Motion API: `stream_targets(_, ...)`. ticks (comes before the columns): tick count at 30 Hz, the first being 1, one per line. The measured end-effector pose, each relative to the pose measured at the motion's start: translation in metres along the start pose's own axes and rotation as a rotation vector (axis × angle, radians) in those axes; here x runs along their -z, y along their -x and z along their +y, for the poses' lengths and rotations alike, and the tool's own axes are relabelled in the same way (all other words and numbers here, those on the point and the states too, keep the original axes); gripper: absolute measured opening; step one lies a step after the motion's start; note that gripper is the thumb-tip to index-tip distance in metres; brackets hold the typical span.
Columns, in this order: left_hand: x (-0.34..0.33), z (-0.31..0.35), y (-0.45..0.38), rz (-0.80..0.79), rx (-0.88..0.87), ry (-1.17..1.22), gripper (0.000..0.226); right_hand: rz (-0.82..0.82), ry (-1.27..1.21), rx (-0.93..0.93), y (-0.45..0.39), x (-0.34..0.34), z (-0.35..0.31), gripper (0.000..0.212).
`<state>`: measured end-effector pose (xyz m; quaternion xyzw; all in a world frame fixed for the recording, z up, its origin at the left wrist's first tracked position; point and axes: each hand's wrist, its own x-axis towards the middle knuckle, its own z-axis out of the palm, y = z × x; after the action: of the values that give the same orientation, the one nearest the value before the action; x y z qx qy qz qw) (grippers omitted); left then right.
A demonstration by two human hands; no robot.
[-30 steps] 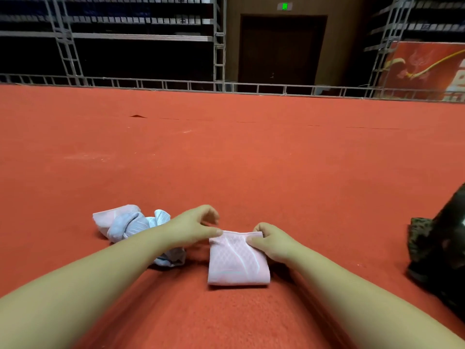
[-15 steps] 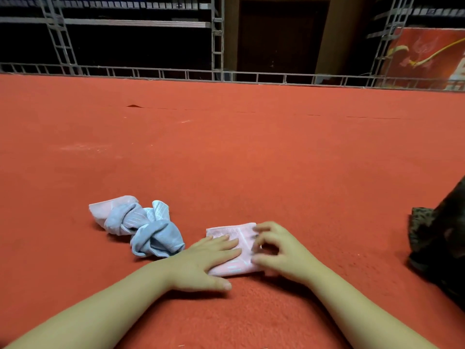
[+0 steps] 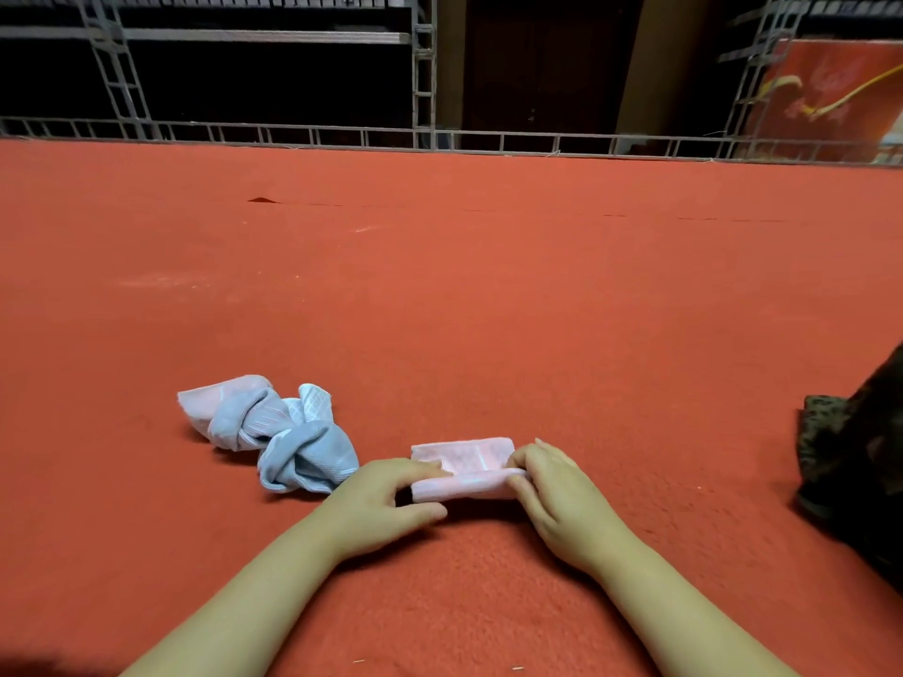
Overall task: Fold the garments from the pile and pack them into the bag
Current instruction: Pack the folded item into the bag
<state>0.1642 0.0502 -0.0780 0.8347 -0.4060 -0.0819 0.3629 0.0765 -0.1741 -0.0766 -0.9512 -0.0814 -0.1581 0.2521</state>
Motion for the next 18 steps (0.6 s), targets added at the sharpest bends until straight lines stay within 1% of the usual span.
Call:
stream_targets(2, -0.001, 0.002, 0.002, 0.061, 0.027, 0.115, 0.032, 0.039, -0.056, -0.036, 0.003, 0.002, -0.005, 0.036)
stream_targets(4, -0.003, -0.001, 0.003, 0.106, 0.066, 0.218, 0.036, 0.059, -0.125, -0.088, 0.004, 0.001, -0.006, 0.014)
stream_targets(5, -0.005, -0.001, 0.002, 0.121, 0.081, 0.242, 0.040, 0.073, -0.173, -0.118, 0.004, 0.000, -0.005, 0.008)
stream_targets(7, -0.008, -0.003, -0.004, 0.169, 0.106, 0.150, 0.048, 0.114, -0.241, -0.188, 0.000, -0.003, -0.004, 0.015)
stream_targets(10, -0.013, -0.008, -0.015, 0.222, 0.093, -0.089, 0.046, 0.082, -0.256, -0.314, -0.010, -0.005, -0.002, 0.015)
stream_targets(12, -0.016, -0.010, -0.020, 0.236, 0.135, -0.145, 0.042, 0.058, -0.141, -0.338, -0.015, -0.007, 0.003, 0.010)
stream_targets(13, -0.017, -0.010, -0.021, 0.261, 0.181, -0.154, 0.042, 0.057, -0.057, -0.347, -0.017, -0.008, 0.006, 0.012)
stream_targets(14, -0.018, -0.011, -0.023, 0.277, 0.228, -0.169, 0.047, 0.049, 0.020, -0.359, -0.017, -0.009, 0.007, 0.018)
stream_targets(15, -0.018, -0.009, -0.024, 0.267, 0.261, -0.202, 0.058, 0.011, 0.081, -0.369, -0.018, -0.010, 0.007, 0.029)
stream_targets(17, -0.018, -0.007, -0.026, 0.160, 0.325, -0.320, 0.078, -0.113, 0.155, -0.363, -0.018, -0.011, 0.005, 0.063)
stream_targets(18, -0.018, -0.006, -0.027, 0.098, 0.351, -0.371, 0.079, -0.163, 0.170, -0.345, -0.018, -0.012, 0.005, 0.077)
